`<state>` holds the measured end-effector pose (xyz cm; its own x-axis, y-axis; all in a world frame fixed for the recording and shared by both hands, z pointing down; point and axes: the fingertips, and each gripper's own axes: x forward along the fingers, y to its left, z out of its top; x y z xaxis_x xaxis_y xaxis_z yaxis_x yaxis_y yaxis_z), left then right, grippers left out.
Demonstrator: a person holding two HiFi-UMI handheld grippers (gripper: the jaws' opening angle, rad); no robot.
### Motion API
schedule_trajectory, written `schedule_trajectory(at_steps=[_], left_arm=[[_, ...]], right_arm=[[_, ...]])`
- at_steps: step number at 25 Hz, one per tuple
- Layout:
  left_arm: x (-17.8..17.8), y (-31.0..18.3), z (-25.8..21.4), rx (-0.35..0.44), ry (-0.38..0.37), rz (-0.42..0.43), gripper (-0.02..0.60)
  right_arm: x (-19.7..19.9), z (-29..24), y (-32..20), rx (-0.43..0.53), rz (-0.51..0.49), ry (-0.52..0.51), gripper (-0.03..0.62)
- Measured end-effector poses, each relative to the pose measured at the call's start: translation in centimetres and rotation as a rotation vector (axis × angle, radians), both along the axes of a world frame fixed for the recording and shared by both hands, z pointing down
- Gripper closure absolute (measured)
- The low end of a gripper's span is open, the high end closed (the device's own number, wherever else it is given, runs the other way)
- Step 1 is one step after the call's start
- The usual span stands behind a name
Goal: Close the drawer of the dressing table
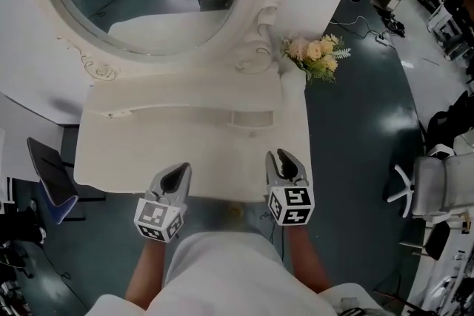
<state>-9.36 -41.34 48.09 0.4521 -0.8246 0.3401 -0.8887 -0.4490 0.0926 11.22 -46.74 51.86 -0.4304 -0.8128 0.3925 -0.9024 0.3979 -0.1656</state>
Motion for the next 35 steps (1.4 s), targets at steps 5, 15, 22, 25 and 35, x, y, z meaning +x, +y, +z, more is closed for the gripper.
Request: schedule_trajectory(at_steps=[5,15,22,25,35], left_arm=[[-0.4,-1.1,1.2,-0.036,-0.008,-0.013,0.583],[-1.5,-3.9,3.1,-0.083,0.019,0.005,0.583],[-1.9,-5.9,5.4,-0.111,0.031,0.029,0.583],[-2.4,-6.2,6.3,-0.125,0.031,0.032,0.583],[-2.4,-7.6,9.8,-0.192,0.044,0.078,0.583]], right_arm=[[-0.5,1.3,-1.3,-0.036,-0.017,-0.009,0.508],[-1.7,3.8,-3.6,-0.084,-0.002,0.013,0.509],[-3.2,6.2,-5.1,-0.119,-0.005,0.027,0.508],[-4.1,7.1,-5.7,-0.132,-0.01,0.031,0.508],[-5.2,10.8,-8.1,-0.177,0.018,0.048,0.508]])
